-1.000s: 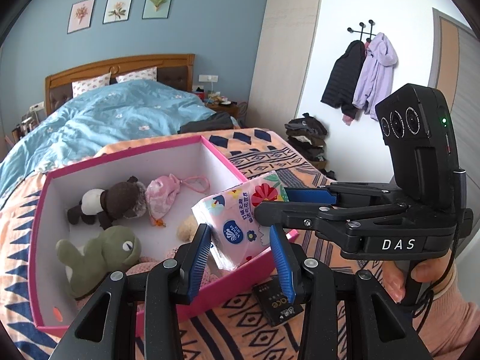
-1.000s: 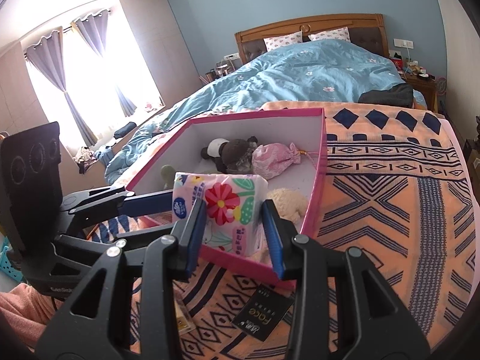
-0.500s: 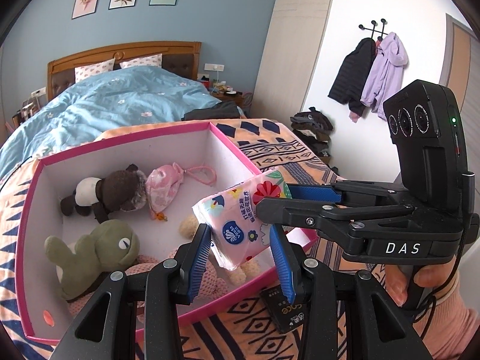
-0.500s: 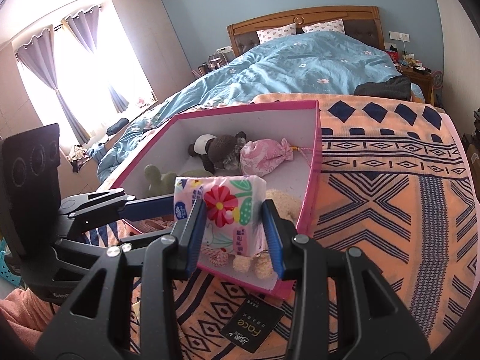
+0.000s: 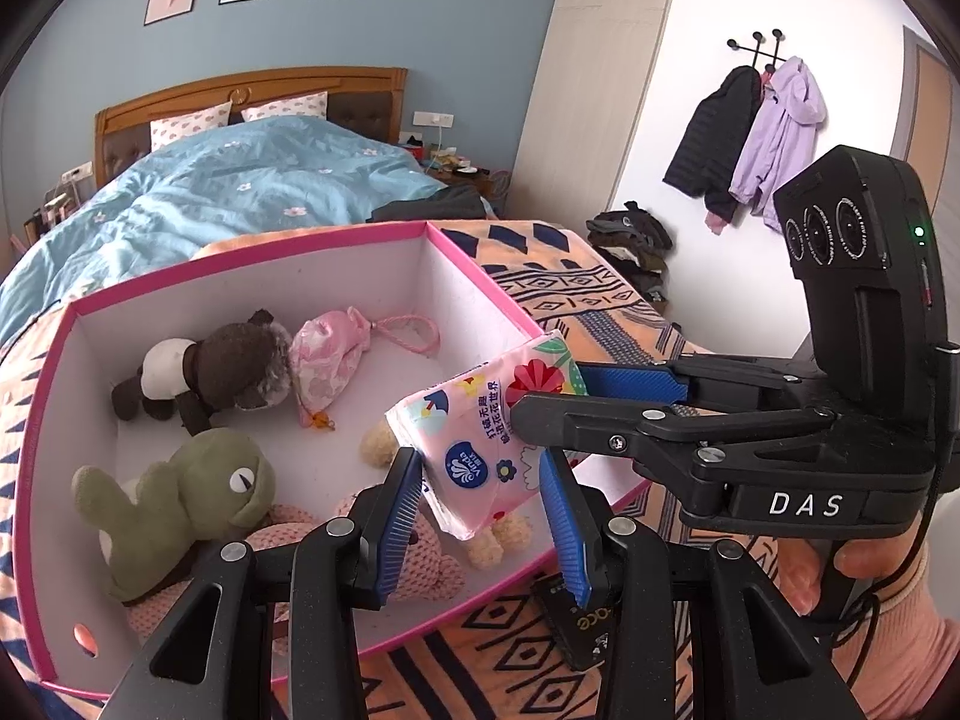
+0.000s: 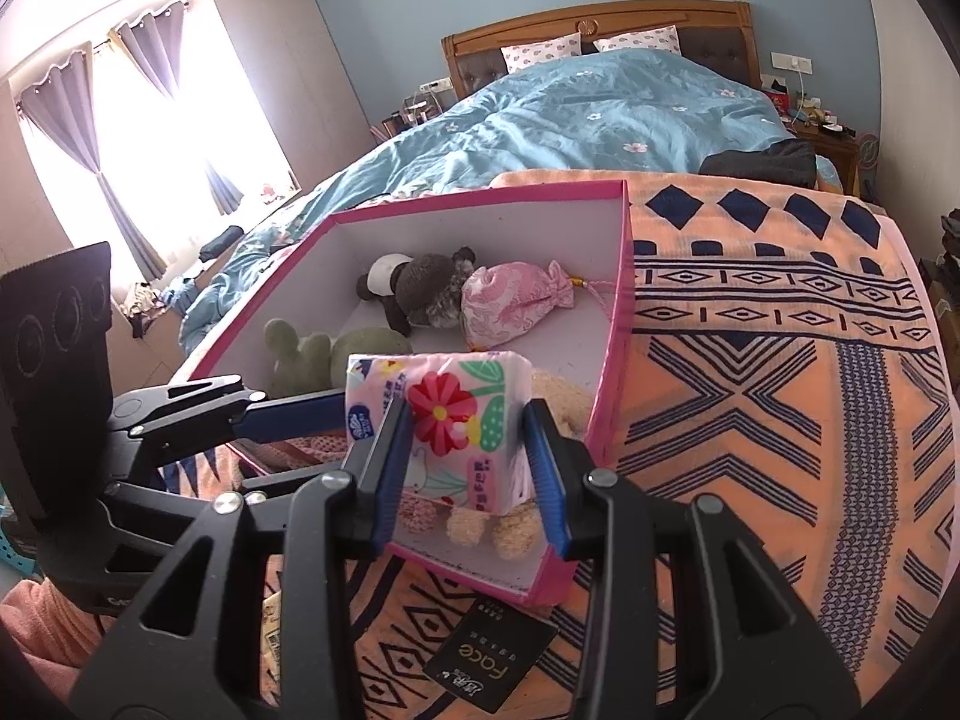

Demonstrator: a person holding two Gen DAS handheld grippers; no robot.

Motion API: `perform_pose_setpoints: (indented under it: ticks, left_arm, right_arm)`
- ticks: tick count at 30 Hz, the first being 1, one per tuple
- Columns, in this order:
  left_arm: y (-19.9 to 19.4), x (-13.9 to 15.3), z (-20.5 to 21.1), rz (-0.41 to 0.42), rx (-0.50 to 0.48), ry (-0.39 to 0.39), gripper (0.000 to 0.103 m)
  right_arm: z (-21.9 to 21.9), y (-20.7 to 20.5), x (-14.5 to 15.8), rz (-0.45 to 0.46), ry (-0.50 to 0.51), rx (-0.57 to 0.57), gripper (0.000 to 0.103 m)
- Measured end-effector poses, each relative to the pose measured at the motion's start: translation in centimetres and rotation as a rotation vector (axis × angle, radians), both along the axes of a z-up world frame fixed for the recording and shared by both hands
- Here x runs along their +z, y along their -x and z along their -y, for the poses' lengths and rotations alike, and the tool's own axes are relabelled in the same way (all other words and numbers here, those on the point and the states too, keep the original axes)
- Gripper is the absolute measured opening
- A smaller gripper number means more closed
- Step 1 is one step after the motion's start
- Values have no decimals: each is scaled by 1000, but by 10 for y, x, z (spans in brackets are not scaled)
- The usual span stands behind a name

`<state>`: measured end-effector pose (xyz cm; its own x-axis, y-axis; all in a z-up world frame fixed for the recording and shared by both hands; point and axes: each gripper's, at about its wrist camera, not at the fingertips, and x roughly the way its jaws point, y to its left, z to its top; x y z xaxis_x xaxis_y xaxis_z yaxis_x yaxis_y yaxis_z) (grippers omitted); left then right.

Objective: Organize objects
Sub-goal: 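Carry the Vinda pack into the pink box and open the left gripper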

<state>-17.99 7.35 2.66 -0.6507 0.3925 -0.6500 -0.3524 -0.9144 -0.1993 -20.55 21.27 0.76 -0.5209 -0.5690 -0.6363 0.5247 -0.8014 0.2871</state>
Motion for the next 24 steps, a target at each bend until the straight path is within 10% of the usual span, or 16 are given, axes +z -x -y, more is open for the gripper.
perform_pose_setpoints:
  ticks: [24]
  left_arm:
    - [21, -28, 10, 56, 100, 56, 41]
  right_arm:
    - [9, -9, -3, -97, -120, -78, 50]
